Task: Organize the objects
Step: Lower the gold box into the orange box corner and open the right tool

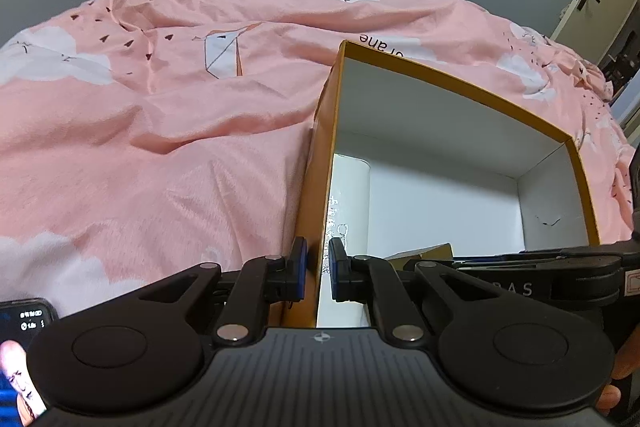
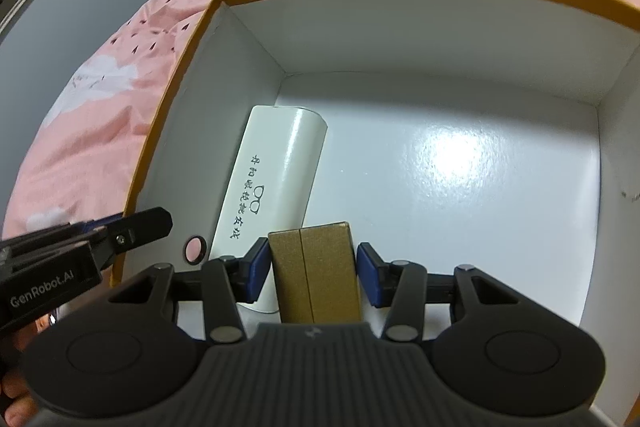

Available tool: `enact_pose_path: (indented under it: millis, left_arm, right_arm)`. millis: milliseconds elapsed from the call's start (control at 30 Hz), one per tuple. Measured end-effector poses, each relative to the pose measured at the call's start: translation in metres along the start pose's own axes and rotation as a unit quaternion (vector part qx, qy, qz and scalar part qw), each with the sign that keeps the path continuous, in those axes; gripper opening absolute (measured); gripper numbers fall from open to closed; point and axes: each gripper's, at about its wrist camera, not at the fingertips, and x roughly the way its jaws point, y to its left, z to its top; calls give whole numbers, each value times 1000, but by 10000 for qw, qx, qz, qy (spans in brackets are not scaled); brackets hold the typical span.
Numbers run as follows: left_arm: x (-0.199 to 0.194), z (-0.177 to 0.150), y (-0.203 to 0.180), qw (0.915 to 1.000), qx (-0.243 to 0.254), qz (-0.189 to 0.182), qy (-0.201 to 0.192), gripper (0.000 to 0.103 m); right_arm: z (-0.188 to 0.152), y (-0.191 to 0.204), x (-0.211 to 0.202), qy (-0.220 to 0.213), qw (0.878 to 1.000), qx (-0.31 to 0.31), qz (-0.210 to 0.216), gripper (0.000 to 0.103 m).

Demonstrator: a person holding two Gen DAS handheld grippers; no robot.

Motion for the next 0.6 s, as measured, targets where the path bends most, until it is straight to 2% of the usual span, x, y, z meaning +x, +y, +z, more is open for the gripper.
enact_pose_path:
  millis: [233,600]
  left_arm:
    - [1,-2,-4,9997,-54,201,-144,12]
    - [7,-4,4,9984,-421,171,-329,13]
  right_arm:
    - [-2,13,1,46,9977,-641,-221,51]
    - [-8,21,-1,232,9917,-1158,-511,48]
